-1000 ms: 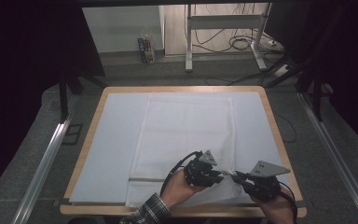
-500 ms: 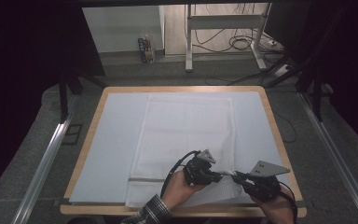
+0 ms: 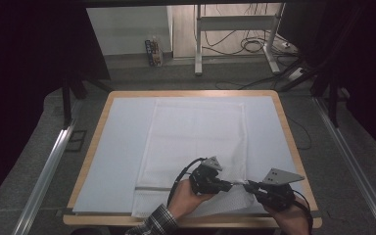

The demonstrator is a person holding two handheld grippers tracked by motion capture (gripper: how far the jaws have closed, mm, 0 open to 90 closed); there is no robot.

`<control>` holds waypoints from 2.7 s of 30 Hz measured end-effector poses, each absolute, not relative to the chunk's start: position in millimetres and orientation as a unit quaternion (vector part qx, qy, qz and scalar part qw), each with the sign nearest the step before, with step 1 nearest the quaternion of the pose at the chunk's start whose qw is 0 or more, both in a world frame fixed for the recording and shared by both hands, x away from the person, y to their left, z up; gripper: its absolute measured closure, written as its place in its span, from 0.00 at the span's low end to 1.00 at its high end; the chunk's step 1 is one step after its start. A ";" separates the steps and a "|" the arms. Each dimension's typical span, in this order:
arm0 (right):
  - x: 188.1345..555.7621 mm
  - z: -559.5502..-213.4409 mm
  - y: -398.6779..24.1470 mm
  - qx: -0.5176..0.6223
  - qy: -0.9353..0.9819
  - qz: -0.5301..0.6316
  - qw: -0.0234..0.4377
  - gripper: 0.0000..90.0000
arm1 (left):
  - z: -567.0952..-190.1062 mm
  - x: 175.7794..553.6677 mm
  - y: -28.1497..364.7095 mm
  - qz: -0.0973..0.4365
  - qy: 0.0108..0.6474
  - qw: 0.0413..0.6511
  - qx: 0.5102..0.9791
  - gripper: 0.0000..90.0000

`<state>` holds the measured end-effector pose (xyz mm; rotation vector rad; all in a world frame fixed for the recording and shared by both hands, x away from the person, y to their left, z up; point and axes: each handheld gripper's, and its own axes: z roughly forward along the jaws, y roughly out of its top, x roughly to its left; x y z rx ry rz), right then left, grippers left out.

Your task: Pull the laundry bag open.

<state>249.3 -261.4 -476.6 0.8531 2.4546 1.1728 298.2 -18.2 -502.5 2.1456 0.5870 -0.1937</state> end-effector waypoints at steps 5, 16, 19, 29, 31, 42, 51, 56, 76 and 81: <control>249.0 -476.9 -260.0 0.297 0.854 0.401 0.146 0.90 | -500.9 295.5 -17.9 -0.066 0.231 0.436 0.867 0.97; 247.7 -476.0 -257.1 0.301 0.858 0.386 0.155 0.91 | -501.7 293.4 -11.8 -0.075 0.220 0.443 0.866 0.97; 247.7 -475.9 -255.6 0.307 0.857 0.384 0.154 0.91 | -501.5 293.1 -10.4 -0.073 0.218 0.444 0.866 0.97; 248.8 -476.3 -255.2 0.315 0.857 0.379 0.150 0.92 | -502.2 291.5 -7.8 -0.070 0.220 0.442 0.867 0.97; 248.8 -476.3 -255.2 0.316 0.857 0.379 0.150 0.92 | -502.0 291.1 -7.8 -0.067 0.222 0.439 0.868 0.97; 249.9 -477.2 -256.1 0.331 0.853 0.374 0.150 0.93 | -503.4 291.1 1.4 -0.066 0.227 0.435 0.869 0.97; 250.5 -478.1 -257.0 0.339 0.852 0.371 0.145 0.93 | -505.0 290.6 7.6 -0.063 0.234 0.430 0.870 0.97; 250.6 -478.3 -257.9 0.341 0.852 0.369 0.145 0.93 | -506.1 290.4 12.5 -0.066 0.236 0.431 0.869 0.97; 250.7 -478.8 -263.5 0.349 0.852 0.360 0.155 0.93 | -504.4 289.2 35.8 -0.055 0.259 0.423 0.867 0.97; 251.3 -479.2 -265.0 0.351 0.851 0.358 0.156 0.93 | -506.1 287.6 46.6 -0.053 0.267 0.422 0.864 0.97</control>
